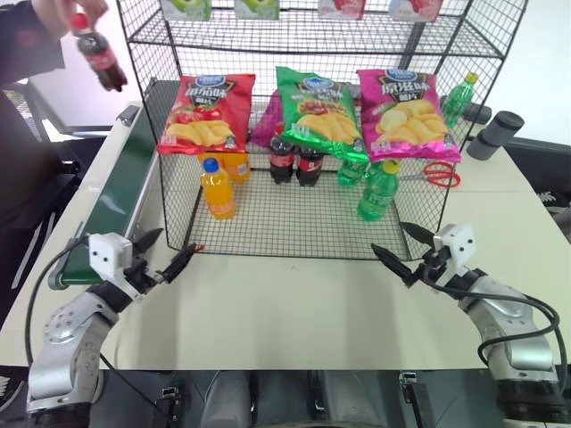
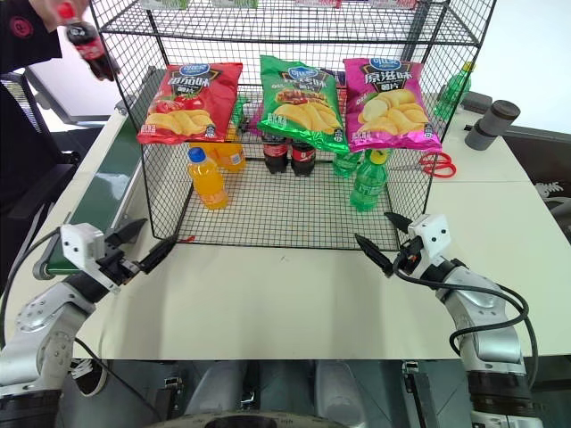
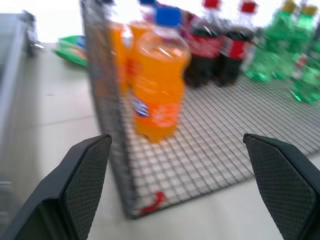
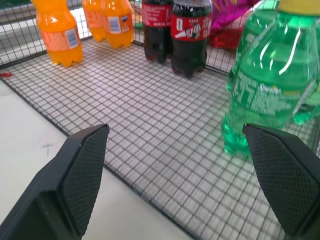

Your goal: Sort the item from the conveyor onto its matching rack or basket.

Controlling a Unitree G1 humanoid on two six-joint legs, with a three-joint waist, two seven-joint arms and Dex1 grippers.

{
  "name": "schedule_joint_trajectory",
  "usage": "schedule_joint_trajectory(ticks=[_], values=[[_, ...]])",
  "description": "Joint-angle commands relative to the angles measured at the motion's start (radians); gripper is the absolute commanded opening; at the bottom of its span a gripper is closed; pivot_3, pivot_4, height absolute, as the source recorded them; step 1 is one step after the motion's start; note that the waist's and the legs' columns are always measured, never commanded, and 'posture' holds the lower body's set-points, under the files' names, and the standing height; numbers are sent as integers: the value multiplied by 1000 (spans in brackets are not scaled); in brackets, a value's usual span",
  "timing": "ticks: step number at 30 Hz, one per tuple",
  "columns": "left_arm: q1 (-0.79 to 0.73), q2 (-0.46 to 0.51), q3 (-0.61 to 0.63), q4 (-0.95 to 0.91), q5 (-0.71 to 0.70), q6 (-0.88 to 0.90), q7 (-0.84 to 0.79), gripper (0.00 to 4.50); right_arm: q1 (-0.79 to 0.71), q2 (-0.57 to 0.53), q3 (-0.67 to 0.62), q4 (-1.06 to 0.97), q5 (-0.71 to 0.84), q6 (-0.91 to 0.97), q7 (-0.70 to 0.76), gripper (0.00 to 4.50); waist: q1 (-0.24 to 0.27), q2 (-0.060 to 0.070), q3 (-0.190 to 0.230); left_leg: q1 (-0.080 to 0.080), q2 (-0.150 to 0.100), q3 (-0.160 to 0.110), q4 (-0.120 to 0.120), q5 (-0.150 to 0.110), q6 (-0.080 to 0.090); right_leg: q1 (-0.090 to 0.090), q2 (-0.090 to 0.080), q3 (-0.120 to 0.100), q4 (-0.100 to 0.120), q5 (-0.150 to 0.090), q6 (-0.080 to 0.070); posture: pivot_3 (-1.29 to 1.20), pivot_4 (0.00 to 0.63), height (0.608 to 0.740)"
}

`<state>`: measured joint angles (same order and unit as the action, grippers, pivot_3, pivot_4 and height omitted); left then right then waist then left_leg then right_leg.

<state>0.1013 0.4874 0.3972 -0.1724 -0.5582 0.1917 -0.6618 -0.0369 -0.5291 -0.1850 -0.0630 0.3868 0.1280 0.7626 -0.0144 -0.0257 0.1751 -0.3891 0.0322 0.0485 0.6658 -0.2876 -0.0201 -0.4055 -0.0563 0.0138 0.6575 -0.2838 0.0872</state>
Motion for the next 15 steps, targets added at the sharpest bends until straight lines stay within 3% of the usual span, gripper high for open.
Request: schedule_joint_trajectory(ticks=[1,6,15], values=[[-4,3,118,-37,-56,-16,52,4500,-40,4,-2,12,7,-17,10,4454,1,0,0,0,0,0,0,0,0,0,0,0,0,0,0,0,150,740],[-25,-5,216,56,0,-64,184,4500,-71,12,14,42,3,-29,21,4454,1,0,0,0,0,0,0,0,0,0,0,0,0,0,0,0,150,740],[-83,-52,222,129,70,-121,327,4500,-71,32,30,37,-13,-49,9,4454,2,-1,-1,0,0,0,0,0,0,0,0,0,0,0,0,0,150,740]])
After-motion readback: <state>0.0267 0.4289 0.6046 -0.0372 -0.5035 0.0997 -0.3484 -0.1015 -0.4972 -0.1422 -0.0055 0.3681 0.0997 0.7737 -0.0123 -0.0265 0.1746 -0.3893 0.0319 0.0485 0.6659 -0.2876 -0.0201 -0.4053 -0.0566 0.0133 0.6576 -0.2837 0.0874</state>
